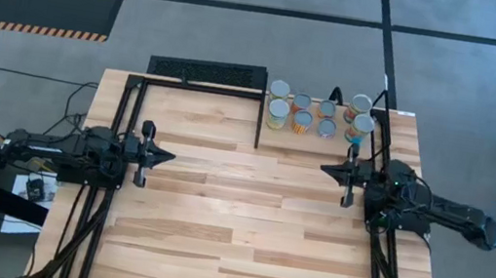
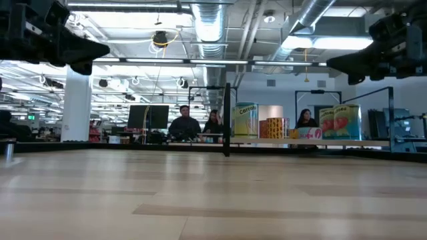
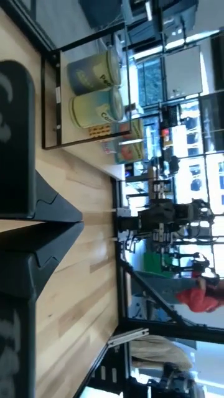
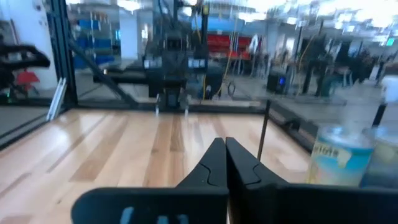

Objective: Pick and place cans onto a shelf
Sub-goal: Return to Home Position

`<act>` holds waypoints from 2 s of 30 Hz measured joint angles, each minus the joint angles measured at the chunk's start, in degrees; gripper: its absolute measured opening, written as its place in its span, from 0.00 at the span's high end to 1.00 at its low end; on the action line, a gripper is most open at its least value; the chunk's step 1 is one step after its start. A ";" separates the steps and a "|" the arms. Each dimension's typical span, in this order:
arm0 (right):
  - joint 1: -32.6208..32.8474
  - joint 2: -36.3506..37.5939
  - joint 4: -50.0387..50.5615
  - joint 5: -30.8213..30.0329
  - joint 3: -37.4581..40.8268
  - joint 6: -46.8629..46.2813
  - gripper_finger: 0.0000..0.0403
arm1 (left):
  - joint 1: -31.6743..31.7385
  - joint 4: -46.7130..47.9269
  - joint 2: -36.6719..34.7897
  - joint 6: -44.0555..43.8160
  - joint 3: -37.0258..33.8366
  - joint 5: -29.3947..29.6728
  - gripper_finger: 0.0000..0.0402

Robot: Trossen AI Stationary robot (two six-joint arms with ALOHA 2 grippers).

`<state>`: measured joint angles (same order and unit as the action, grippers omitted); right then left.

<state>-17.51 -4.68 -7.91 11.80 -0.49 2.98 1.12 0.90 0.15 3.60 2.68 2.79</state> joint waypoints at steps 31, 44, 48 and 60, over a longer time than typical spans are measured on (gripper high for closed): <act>-4.77 4.58 1.65 -14.27 0.11 -6.00 0.99 | 7.00 -2.79 0.10 -3.26 -2.17 -1.44 1.00; -2.79 2.90 5.39 -19.18 0.09 -5.57 0.91 | 6.96 -2.81 0.10 -4.74 -2.25 -0.98 1.00; -2.77 1.74 5.45 -19.24 0.09 -5.55 0.89 | 6.95 -2.81 0.10 -4.97 -2.25 -0.96 1.00; -2.77 1.56 5.61 -19.24 0.07 -5.55 0.89 | 6.95 -2.81 0.10 -3.98 -2.28 -0.94 1.00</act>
<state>-20.27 -3.11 -2.31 -7.44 -0.43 -2.57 8.08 -1.91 0.25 -0.38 0.40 1.85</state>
